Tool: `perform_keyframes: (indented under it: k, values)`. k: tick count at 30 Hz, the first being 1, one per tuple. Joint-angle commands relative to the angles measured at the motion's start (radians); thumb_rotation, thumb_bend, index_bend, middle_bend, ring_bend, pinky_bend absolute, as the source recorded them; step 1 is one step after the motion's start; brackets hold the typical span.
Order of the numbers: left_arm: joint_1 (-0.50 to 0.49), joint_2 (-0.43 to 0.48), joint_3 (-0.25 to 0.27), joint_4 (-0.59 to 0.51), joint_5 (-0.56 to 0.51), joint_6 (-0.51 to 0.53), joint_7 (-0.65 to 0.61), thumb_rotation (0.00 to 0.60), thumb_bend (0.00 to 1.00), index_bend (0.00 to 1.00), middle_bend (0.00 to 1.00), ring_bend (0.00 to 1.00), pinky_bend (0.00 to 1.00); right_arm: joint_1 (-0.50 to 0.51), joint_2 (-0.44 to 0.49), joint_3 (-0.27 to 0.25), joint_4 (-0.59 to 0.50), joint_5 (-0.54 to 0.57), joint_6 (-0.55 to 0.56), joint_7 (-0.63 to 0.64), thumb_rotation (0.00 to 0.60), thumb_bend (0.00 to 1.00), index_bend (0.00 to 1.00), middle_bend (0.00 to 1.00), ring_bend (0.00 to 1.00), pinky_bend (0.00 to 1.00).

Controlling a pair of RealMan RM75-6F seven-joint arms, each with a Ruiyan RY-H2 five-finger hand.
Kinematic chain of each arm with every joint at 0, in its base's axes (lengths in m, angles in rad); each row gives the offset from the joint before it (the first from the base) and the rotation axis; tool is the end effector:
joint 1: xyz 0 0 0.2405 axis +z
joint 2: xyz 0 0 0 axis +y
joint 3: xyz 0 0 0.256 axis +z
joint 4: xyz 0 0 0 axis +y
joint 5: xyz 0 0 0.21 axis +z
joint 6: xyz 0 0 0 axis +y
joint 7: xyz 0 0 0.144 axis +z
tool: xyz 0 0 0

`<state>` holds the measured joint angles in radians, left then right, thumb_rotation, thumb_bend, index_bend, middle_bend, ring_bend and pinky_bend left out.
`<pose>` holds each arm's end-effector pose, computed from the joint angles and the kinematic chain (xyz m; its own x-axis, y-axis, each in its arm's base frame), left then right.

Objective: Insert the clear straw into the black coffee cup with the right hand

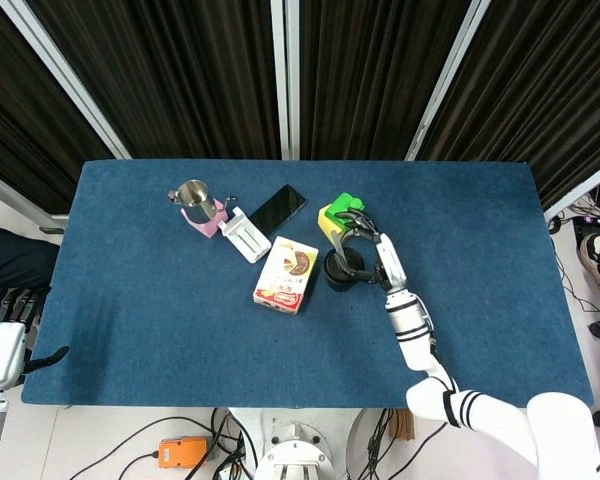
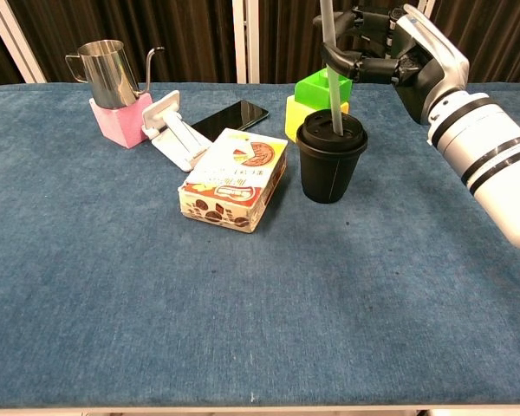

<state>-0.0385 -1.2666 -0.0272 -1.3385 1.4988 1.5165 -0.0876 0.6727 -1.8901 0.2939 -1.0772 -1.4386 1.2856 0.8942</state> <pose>-0.3573 0.1629 0.1390 0.4308 0.0041 0.9024 0.9014 0.0456 -0.4306 -0.1301 -0.3498 -0.0371 -0.6481 -0.2685 0.7127 -0.6505 -0.2914 -0.7014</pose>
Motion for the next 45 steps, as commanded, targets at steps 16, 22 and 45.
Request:
perform_keyframes:
  k: [16, 22, 45]
  values:
    - [0.002, -0.004, 0.0, 0.009, -0.003, -0.001, -0.004, 0.6, 0.01, 0.15, 0.17, 0.08, 0.04, -0.012, -0.039, -0.022, 0.079, -0.014, 0.015, 0.048, 0.6, 0.54, 0.53, 0.29, 0.14, 0.15]
    - [0.0, -0.004, 0.0, 0.006, -0.001, -0.002, 0.0, 0.6, 0.01, 0.15, 0.17, 0.08, 0.04, -0.02, -0.036, -0.034, 0.087, -0.02, 0.011, 0.064, 0.6, 0.53, 0.46, 0.27, 0.11, 0.12]
    - [-0.005, 0.023, -0.019, -0.009, -0.03, -0.017, -0.025, 0.6, 0.01, 0.15, 0.17, 0.08, 0.04, -0.24, 0.672, -0.147, -0.436, -0.008, 0.052, -0.695, 0.6, 0.35, 0.18, 0.21, 0.09, 0.1]
